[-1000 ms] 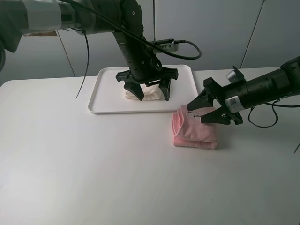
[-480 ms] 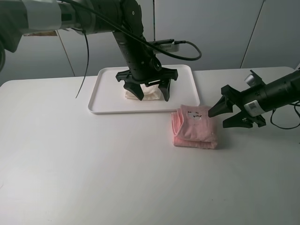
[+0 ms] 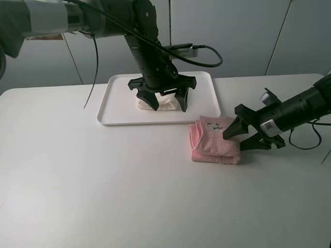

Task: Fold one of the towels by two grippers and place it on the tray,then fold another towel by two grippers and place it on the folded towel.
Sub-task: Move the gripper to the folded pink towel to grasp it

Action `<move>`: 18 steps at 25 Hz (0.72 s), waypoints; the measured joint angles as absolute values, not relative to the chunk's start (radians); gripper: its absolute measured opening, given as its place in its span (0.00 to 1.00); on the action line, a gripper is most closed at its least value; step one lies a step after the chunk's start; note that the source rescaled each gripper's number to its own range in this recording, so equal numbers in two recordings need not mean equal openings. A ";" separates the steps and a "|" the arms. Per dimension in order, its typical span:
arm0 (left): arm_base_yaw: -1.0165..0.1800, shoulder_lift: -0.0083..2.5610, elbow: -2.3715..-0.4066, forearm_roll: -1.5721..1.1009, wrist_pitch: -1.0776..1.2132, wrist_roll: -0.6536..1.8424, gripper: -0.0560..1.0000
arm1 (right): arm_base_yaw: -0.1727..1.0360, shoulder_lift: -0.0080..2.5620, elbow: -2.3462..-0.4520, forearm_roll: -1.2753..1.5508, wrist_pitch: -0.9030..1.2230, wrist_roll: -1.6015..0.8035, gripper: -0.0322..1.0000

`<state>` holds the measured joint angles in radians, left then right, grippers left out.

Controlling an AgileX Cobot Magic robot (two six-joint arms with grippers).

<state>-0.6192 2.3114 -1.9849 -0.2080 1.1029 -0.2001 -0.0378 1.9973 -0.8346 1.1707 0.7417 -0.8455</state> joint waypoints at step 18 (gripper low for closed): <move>-0.619 2.311 -1.985 -0.212 1.108 -0.164 0.96 | 0.064 1.999 -0.835 1.196 0.600 -0.856 0.22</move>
<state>-0.6192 2.3114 -1.9849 -0.2120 1.1082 -0.1643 0.0640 1.9988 -0.8346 1.1962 0.6005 -0.8562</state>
